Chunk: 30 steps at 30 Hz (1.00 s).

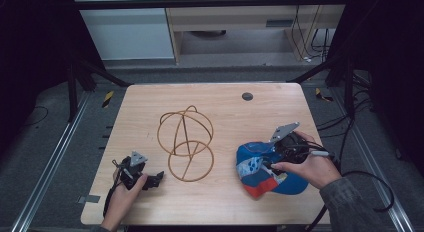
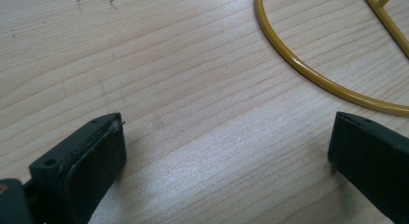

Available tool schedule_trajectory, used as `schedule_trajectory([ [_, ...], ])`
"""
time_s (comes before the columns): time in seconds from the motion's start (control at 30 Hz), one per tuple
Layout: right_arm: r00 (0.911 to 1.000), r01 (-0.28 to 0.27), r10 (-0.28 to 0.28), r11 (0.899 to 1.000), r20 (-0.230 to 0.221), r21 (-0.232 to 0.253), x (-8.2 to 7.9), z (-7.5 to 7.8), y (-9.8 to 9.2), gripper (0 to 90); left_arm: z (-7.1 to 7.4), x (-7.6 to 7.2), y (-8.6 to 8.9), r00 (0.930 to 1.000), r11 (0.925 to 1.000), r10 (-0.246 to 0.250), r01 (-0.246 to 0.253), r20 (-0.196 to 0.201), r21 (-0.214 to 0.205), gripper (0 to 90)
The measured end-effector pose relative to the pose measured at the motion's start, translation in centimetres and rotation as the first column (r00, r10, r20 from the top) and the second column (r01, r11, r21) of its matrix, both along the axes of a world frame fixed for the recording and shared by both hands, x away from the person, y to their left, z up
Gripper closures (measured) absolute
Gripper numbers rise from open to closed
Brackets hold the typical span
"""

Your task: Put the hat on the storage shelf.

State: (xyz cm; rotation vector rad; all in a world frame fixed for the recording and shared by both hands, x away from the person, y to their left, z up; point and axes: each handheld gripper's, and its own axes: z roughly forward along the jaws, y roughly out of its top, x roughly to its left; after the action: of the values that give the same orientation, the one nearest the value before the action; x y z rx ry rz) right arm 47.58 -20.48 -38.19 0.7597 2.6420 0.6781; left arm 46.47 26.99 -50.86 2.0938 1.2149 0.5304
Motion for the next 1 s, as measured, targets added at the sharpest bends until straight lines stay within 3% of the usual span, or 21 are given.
schedule_trajectory([
  [0.23, 0.9989, 0.0, -0.003, 0.998, -0.046, -0.061, 1.6, -1.9, -0.1, 23.3, 0.0, 0.0, 0.0, 1.0, 1.0, -0.001, 0.001, 0.0, 0.0, 0.0],
  [0.5, 0.9959, 0.006, -0.011, 0.999, -0.09, -0.05, 2.4, -2.4, -0.6, 33.0, 0.0, 0.0, 0.0, 1.0, 1.0, -0.001, 0.001, 0.0, 0.0, 0.0],
  [0.8, 0.9927, 0.002, -0.011, 0.997, -0.12, -0.076, 2.4, -2.8, -1.1, 32.0, 0.0, 0.0, 0.0, 1.0, 1.0, -0.002, 0.002, 0.001, -0.002, 0.0],
  [1.0, 0.9904, -0.006, -0.003, 0.998, -0.138, -0.064, 2.6, -2.6, -1.4, 44.5, 0.0, 0.0, 0.0, 1.0, 1.0, -0.002, 0.002, 0.002, -0.002, 0.0],
])
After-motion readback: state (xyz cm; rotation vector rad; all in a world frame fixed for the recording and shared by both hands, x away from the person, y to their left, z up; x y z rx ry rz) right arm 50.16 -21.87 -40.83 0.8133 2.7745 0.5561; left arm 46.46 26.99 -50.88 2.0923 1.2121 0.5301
